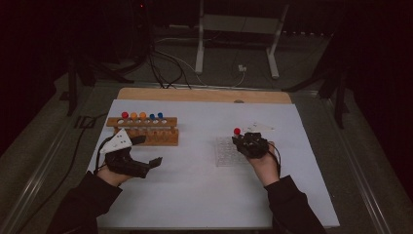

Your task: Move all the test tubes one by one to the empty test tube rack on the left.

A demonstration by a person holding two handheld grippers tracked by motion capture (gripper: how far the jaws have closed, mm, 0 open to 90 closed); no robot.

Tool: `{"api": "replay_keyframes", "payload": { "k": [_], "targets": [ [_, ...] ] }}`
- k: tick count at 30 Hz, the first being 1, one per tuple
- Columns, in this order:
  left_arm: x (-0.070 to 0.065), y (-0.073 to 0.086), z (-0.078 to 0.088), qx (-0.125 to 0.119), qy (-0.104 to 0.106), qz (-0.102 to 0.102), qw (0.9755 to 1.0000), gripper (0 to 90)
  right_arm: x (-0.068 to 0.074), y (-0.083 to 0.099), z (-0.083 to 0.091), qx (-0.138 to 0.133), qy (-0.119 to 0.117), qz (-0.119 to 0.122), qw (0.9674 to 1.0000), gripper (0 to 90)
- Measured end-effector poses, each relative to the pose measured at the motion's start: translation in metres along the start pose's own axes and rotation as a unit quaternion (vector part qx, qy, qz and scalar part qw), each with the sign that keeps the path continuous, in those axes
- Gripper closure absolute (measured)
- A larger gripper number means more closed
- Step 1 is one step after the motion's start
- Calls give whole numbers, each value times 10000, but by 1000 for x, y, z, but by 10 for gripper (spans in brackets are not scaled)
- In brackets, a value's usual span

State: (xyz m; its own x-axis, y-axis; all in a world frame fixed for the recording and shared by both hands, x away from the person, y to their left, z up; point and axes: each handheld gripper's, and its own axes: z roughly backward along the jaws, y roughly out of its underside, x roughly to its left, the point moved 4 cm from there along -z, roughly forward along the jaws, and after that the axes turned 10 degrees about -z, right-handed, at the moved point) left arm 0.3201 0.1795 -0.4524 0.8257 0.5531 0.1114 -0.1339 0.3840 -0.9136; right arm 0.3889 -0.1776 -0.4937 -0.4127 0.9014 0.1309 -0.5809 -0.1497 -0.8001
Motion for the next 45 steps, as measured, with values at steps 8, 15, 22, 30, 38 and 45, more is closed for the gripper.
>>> {"api": "replay_keyframes", "payload": {
  "k": [8, 15, 22, 30, 38, 45],
  "targets": [
    [-2, -2, -1, 7, 101, -24, 9999, 15, 4, -16, 26, -368, -31, 115, 9993, 750],
    [-8, -9, -1, -32, 231, -82, 9997, 15, 14, -32, 58, -783, -172, 229, 9965, 750],
    [-17, -22, -2, -128, 432, -197, 9988, 15, 46, -33, 71, -820, -693, 478, 9931, 750],
    [-32, -43, -11, -187, 677, -426, 9966, 21, 93, -11, 57, -377, -1386, 785, 9865, 750],
    [-51, -57, -31, -208, 976, -679, 9927, 67, 115, 3, 47, -118, -1655, 959, 9815, 749],
    [-61, -63, -45, -260, 1152, -795, 9898, 195, 121, 6, 47, -65, -1741, 1041, 9792, 749]
  ]
}}
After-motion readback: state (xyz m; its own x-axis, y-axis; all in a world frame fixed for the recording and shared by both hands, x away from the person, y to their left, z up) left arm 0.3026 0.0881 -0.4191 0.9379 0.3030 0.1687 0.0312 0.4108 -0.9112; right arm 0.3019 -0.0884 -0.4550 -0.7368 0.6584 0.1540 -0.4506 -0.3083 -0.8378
